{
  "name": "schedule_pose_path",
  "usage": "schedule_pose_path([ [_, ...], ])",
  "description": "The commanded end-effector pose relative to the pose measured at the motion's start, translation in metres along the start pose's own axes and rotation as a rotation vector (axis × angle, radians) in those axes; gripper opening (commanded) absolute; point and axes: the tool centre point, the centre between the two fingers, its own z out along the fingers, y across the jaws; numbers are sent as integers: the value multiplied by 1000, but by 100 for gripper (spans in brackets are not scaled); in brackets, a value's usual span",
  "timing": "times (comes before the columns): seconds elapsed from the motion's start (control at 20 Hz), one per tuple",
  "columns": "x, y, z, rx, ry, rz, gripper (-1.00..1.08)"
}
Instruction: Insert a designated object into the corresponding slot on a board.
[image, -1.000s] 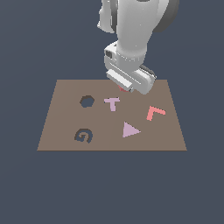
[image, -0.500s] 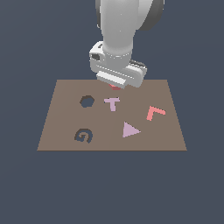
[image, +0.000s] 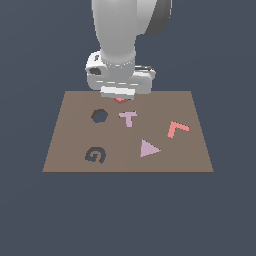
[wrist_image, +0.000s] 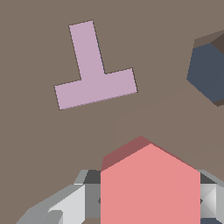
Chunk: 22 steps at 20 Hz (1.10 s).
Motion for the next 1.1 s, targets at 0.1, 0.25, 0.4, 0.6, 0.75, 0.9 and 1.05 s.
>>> schedule_pose_path([
  [0.1, 9, 17, -1, 0, 1, -152, -100],
  [0.25, 17, 28, -1, 0, 0, -252, -100],
  [0.4, 25, 37, -2, 0, 0, -355, -100],
  [0.6, 38, 48, -2, 0, 0, -481, -100],
  [0.75, 47, 54, -2, -1, 0, -565, -100],
  [0.9, 55, 59, -3, -1, 0, -638, -100],
  [1.05, 62, 62, -3, -1, 0, -701, -100],
])
